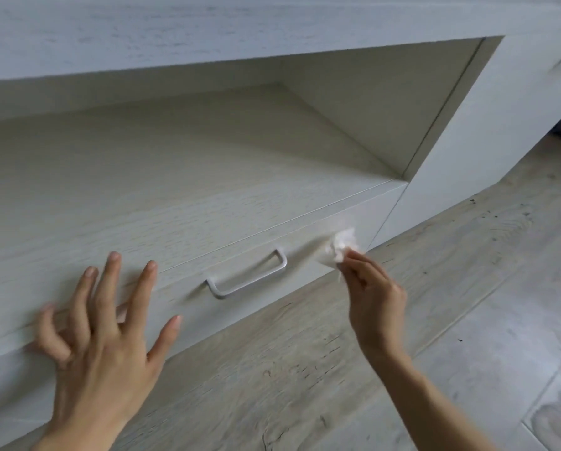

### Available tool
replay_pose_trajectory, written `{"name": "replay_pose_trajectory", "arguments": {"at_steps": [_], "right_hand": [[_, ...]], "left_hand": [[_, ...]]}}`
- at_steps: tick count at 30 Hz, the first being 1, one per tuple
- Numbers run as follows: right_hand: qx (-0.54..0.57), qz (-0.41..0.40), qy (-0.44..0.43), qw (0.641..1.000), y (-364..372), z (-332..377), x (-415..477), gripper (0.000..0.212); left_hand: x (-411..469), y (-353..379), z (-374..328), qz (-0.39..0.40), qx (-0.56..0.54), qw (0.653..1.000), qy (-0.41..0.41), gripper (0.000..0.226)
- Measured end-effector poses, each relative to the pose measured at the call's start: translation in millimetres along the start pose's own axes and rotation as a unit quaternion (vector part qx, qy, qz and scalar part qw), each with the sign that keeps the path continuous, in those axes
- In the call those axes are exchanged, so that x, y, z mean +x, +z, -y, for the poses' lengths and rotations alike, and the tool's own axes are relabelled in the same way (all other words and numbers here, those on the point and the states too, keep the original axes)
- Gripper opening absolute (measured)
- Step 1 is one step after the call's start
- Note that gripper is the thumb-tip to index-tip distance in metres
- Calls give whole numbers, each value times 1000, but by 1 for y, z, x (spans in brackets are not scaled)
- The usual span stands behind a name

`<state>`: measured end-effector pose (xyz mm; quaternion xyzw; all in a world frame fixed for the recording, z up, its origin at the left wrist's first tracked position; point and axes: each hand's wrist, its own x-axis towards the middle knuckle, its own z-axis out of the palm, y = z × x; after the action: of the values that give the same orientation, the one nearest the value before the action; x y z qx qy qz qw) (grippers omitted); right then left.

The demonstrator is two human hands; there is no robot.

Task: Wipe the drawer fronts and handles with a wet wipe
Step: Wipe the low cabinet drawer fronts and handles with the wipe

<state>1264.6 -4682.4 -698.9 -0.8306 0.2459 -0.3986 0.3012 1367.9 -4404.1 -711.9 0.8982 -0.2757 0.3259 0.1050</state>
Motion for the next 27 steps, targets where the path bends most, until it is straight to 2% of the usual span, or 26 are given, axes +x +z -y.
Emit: {"name": "replay_pose_trajectory", "arguments": {"at_steps": [3, 5, 9, 13, 18, 20, 23, 27], "right_hand": [[42, -12, 193, 980, -36, -2, 6, 15], [81, -31, 271, 959, -62, -4, 13, 11], [121, -96, 359, 921, -119, -11, 46, 8], [151, -168, 426, 876, -176, -14, 84, 15], [179, -221, 504, 816, -262, -17, 151, 14], [183, -232, 502, 813, -296, -15, 188, 10], [165, -226, 474, 835, -329, -13, 243, 13], [141, -192, 441, 865, -350, -26, 307, 15]], "left_hand": [[8, -1, -33, 11, -9, 997, 76, 58], [24, -2, -61, 14, -40, 991, 127, 54], [69, -14, -135, 34, -83, 972, 217, 42], [141, -41, -217, 62, -132, 946, 290, 42], [259, -78, -318, 35, -119, 939, 322, 48], [308, -81, -352, 34, -102, 949, 296, 57], [362, -68, -394, 53, -71, 965, 246, 73], [390, -40, -429, 104, -39, 970, 217, 92]]}}
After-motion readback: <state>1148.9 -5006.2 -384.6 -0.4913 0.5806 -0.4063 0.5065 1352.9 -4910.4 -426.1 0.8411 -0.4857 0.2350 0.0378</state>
